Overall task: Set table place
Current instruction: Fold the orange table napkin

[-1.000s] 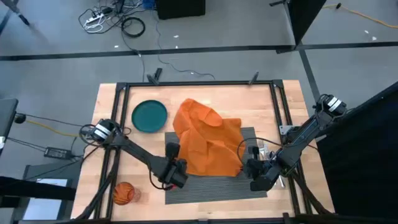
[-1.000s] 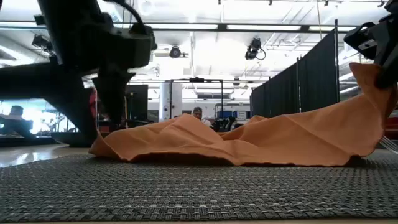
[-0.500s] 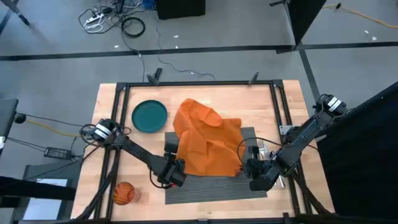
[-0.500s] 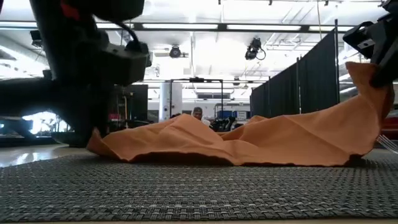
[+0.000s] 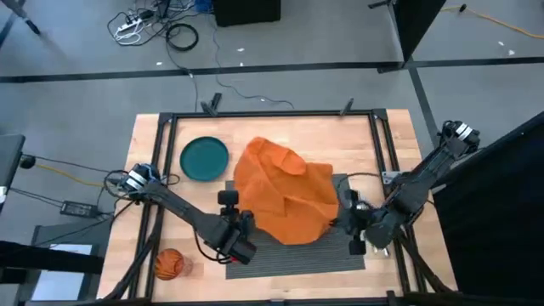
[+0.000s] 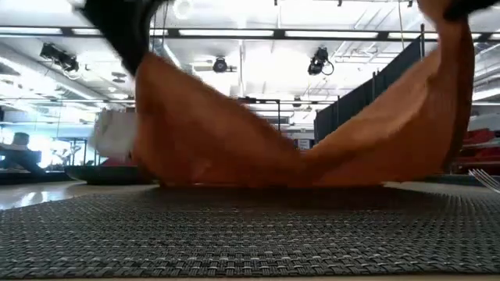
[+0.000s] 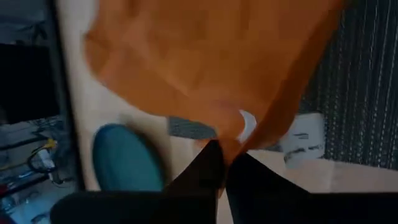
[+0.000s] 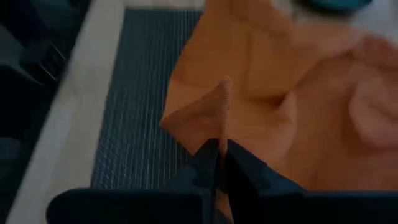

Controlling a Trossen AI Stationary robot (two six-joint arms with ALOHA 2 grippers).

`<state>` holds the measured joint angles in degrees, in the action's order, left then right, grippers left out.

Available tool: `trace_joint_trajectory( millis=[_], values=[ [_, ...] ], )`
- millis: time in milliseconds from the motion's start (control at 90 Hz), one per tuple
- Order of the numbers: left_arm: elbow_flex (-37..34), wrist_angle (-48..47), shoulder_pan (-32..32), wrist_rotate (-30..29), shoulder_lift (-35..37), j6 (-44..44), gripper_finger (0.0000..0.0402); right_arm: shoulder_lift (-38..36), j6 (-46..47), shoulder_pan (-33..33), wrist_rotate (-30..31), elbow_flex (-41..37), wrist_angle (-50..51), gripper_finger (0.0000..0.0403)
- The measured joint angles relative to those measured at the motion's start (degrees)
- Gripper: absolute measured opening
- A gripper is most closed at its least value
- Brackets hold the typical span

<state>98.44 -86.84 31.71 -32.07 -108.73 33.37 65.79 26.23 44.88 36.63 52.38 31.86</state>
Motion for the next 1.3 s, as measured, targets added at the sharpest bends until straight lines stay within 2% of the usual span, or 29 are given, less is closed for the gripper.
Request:
trace_joint_trajectory(
  millis=[200,589,867,1056,1300],
  values=[
    [3.0,-2.3,0.2,-1.1,6.7,1.6,0.0000,-8.7,-7.6,-1.2,7.2,3.4,-0.1,0.0000],
    [3.0,-2.3,-1.8,-7.7,18.9,1.8,0.0000,-20.5,-16.8,-8.5,13.9,6.7,-1.4,0.0000],
    [3.0,-1.6,-5.1,-14.6,23.1,0.0,0.0000,-23.2,-25.0,-13.7,14.1,6.7,-8.1,0.0000],
    [3.0,-1.6,-8.3,-22.2,25.2,-1.7,0.0000,-22.7,-32.2,-19.7,18.7,6.7,-9.3,0.0000],
    [3.0,1.7,-13.6,-25.3,28.2,-6.1,0.0000,-22.4,-40.4,-26.3,17.0,6.7,-17.7,0.0000]
  ],
)
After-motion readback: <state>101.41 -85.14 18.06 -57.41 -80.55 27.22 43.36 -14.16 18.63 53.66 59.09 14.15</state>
